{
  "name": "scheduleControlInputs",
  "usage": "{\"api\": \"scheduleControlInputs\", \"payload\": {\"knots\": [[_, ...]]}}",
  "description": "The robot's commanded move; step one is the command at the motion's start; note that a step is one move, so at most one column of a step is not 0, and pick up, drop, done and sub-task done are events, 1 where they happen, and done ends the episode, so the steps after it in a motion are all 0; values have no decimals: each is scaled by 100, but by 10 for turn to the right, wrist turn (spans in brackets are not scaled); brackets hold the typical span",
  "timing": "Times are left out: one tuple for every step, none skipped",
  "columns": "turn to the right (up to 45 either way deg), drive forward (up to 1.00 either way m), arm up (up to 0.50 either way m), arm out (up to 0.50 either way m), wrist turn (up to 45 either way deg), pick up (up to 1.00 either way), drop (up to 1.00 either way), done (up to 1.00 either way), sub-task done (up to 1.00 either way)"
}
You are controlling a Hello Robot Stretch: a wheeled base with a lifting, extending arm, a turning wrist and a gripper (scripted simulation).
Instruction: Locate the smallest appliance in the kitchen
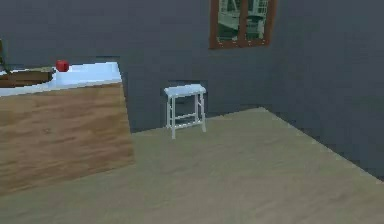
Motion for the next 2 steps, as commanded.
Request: {"api": "scheduleControlInputs", "payload": {"knots": [[-360, 0, 0, 0, 0, 0, 0, 0, 0], [0, 15, 0, 0, 0, 0, 0, 0, 0]]}}
